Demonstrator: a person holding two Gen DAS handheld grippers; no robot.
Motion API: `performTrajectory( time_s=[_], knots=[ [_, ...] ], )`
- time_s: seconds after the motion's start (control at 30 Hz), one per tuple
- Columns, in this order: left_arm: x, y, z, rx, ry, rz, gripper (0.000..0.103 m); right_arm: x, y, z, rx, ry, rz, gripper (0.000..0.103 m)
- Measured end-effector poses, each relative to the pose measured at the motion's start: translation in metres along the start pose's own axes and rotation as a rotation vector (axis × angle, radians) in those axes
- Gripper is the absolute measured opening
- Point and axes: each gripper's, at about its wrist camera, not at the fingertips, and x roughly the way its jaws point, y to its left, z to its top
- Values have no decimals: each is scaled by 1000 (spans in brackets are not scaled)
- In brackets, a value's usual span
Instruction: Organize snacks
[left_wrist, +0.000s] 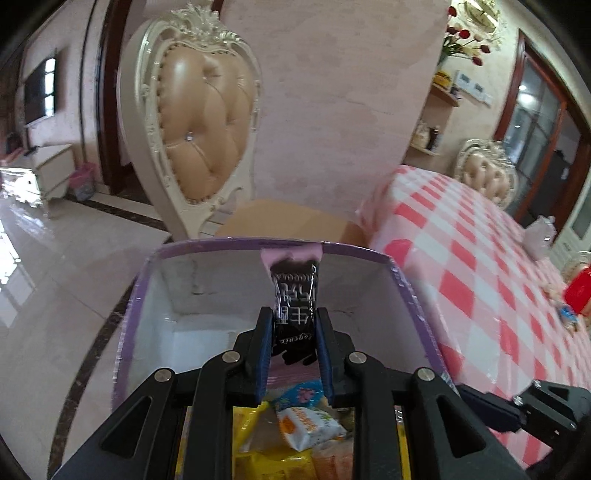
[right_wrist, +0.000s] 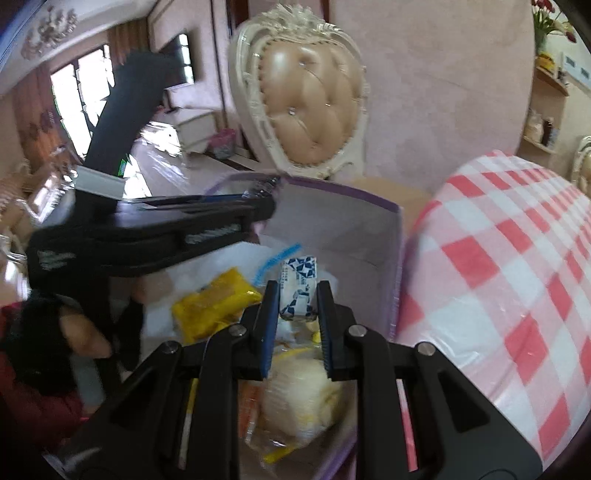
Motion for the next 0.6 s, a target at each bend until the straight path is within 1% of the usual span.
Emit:
performTrajectory(
  time_s=[0.03,0.07,0.1,0.13,0.23,0.33,0.37,0.47,0.53,0.6],
  knots=[
    [1,0,0,-3,2,8,37,-2,-2,0,9,-6,0,34],
    [1,-1,0,-9,6,12,45,-5,-6,0,20,-18,-5,43],
    [0,-4,0,-14,6,14,61,-9,-10,0,32,-31,-10,48],
    [-1,-8,0,-16,-3,16,69,-13,-16,-1,47,-43,-14,53],
    [-5,-28,1,24,-28,15,71,-27,-35,-7,87,-61,-42,55],
    [-6,-59,2,77,-27,-16,72,-41,-59,-15,122,-59,-90,57],
    [-5,-73,1,98,-19,-35,72,-44,-66,-17,131,-56,-104,59],
    [-2,-116,-2,172,-1,-94,73,-67,-101,-31,177,-61,-188,64],
    [0,-155,-7,240,11,-141,74,-87,-132,-47,232,-64,-249,66],
    [3,-201,-15,310,30,-204,75,-107,-161,-63,294,-67,-304,68]
  ],
)
